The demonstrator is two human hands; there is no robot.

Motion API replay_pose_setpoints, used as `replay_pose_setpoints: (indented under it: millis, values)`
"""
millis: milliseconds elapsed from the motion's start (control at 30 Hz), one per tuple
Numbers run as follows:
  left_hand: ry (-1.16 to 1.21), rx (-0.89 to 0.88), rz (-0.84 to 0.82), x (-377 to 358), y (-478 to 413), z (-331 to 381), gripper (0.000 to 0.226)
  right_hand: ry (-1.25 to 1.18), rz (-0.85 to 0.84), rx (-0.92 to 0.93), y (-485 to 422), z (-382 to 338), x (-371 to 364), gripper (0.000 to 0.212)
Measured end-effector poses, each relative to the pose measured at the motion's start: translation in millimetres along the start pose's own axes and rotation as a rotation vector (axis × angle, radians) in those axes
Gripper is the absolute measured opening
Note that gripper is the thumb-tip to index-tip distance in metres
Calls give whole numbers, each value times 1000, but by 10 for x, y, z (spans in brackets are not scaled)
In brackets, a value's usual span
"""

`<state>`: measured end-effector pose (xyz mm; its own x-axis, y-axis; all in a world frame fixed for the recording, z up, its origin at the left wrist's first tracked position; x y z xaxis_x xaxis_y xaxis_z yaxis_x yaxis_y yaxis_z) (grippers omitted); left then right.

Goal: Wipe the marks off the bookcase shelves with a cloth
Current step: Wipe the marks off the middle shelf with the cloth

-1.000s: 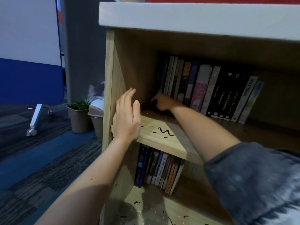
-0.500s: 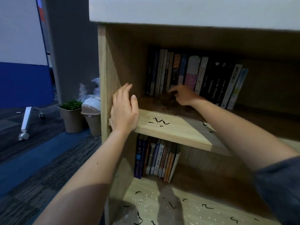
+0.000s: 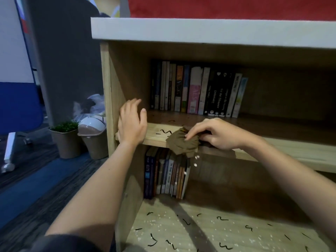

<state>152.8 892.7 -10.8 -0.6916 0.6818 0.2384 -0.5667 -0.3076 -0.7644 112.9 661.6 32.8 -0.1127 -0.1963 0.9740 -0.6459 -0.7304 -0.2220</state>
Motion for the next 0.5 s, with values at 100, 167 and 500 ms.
replay_pose_setpoints:
  millis: [100,167,500]
  values:
    - [182,-7,-63,76,56,38,39,6,242,-121,311,-50,27,40]
    - [239,-23,-120,103,214,112,40,126,341,-195,453,-190,-137,40]
    - [57,31,-367,-132,417,497,38,252,478,-165,684,-463,-770,50]
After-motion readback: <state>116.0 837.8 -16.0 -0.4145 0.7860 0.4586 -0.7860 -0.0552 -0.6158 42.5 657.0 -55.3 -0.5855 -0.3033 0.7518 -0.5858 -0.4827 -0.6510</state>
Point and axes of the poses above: each hand's wrist, its own y-axis away from the middle knuckle, its own x-axis out of the back of the hand, z = x × y, the point moved 3 cm from there along -y, towards the middle knuckle, and after that the axes turned 9 degrees about y, right-handed, at the moved point
